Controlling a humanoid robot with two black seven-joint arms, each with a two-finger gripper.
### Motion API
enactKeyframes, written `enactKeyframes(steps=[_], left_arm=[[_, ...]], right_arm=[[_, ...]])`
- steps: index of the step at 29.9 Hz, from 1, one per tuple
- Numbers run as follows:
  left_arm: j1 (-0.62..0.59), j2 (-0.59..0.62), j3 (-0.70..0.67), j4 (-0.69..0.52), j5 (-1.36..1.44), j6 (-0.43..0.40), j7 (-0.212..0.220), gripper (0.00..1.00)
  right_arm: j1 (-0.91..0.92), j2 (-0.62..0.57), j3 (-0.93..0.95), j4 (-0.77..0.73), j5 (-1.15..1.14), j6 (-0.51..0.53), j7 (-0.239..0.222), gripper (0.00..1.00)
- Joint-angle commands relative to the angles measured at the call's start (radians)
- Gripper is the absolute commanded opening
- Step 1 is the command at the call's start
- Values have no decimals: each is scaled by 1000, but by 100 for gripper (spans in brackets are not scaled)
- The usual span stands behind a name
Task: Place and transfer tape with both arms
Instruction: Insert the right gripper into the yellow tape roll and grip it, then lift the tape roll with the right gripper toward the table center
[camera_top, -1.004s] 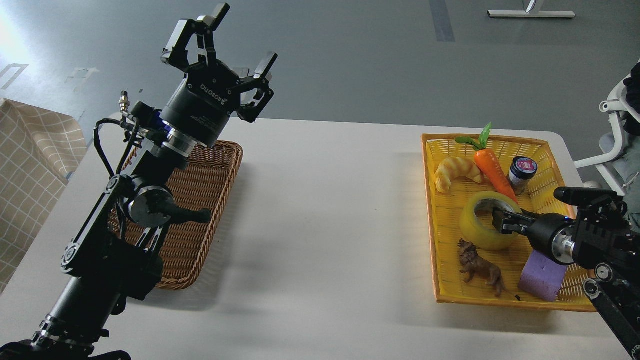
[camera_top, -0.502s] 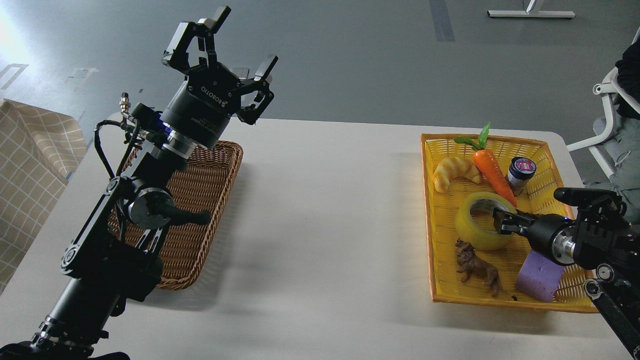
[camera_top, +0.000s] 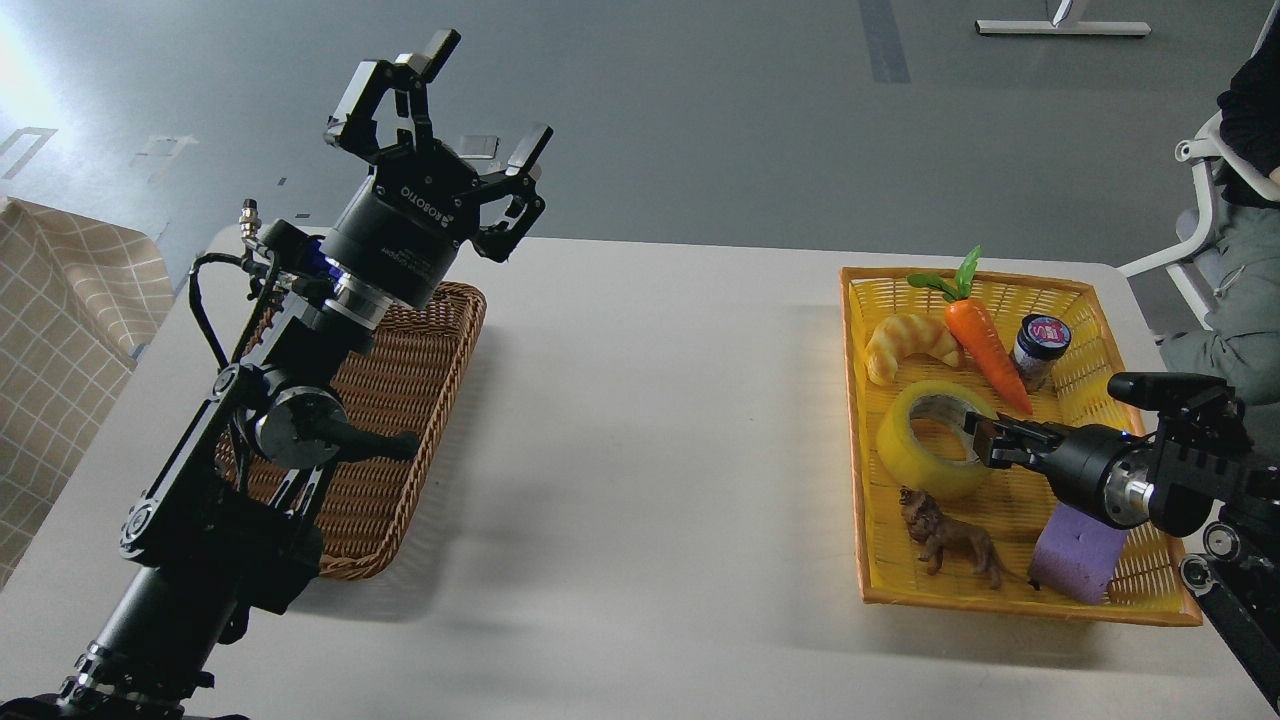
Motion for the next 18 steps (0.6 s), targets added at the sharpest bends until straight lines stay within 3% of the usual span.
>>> enactKeyframes(steps=[1,8,18], left_arm=[[0,-3,0,0,0,0,-1,98],[2,-8,0,0,0,0,1,98],[2,-12,3,0,0,5,1,98]], right_arm=[[1,-30,2,9,0,0,31,26],[13,-136,27,15,0,0,113,25],[221,-191,24,13,106,0,112,23]])
